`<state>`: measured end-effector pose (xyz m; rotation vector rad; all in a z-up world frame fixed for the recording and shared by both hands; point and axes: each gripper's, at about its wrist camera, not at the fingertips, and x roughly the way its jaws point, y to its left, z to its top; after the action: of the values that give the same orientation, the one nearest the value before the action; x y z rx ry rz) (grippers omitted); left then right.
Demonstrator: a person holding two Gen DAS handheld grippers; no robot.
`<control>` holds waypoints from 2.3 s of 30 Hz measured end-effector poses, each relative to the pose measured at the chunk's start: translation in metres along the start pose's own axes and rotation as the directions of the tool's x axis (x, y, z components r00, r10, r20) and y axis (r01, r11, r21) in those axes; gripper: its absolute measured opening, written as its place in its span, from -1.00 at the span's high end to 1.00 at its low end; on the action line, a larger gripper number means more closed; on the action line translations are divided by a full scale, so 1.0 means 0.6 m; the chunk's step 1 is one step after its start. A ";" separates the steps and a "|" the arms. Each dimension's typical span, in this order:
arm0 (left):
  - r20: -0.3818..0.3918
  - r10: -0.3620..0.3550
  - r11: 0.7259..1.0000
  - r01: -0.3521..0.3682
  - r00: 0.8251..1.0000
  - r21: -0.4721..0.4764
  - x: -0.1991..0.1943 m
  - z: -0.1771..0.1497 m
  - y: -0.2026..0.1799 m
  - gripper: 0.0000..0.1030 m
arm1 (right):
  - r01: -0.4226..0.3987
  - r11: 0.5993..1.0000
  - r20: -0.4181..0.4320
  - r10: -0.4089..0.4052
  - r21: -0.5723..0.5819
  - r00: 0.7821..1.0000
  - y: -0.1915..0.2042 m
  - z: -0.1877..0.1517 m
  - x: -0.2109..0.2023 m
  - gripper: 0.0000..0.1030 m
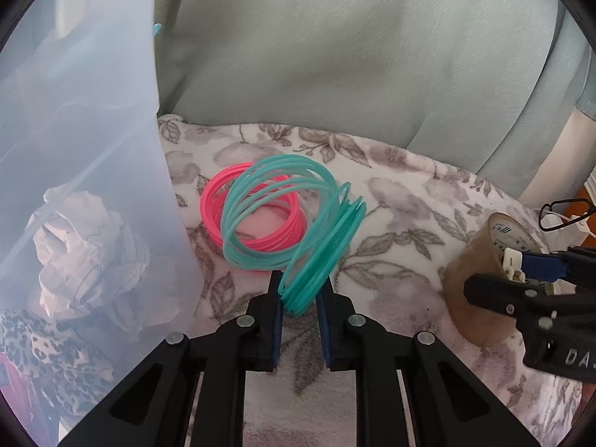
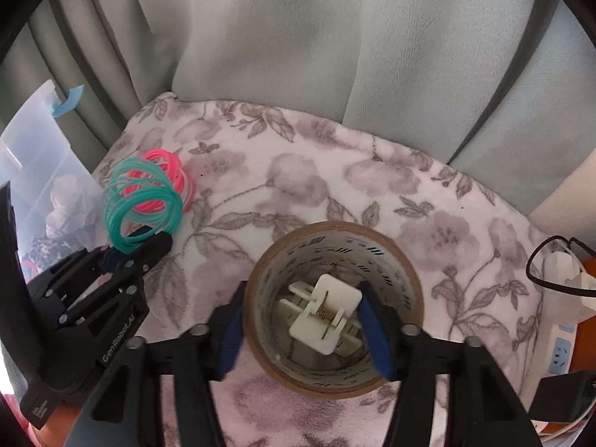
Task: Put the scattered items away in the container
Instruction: 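Grasp the teal bangles with the left gripper while the right gripper grasps the tape roll rim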
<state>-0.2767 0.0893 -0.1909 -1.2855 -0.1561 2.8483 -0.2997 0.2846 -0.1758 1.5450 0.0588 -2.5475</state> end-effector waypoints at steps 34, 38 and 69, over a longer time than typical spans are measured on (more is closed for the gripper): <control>-0.025 -0.016 1.000 0.016 1.000 -0.001 -0.025 -0.021 -0.005 0.09 | -0.063 0.995 -0.007 0.062 -0.082 0.998 -0.025 -0.035 -0.029 -0.11; -0.025 -0.019 1.000 0.019 1.000 0.001 -0.027 -0.022 -0.005 0.09 | -0.072 0.984 -0.042 0.065 -0.166 0.997 -0.022 -0.035 -0.030 -0.13; 0.028 -0.001 0.972 0.008 1.000 -0.233 -0.014 0.004 -0.008 0.83 | 0.012 0.951 -0.047 -0.028 -0.310 0.999 0.012 -0.050 -0.015 0.12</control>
<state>-0.2734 0.0932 -0.1826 -1.2773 -0.5079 2.9147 -0.2678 0.2820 -0.1813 1.4894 0.4596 -2.3713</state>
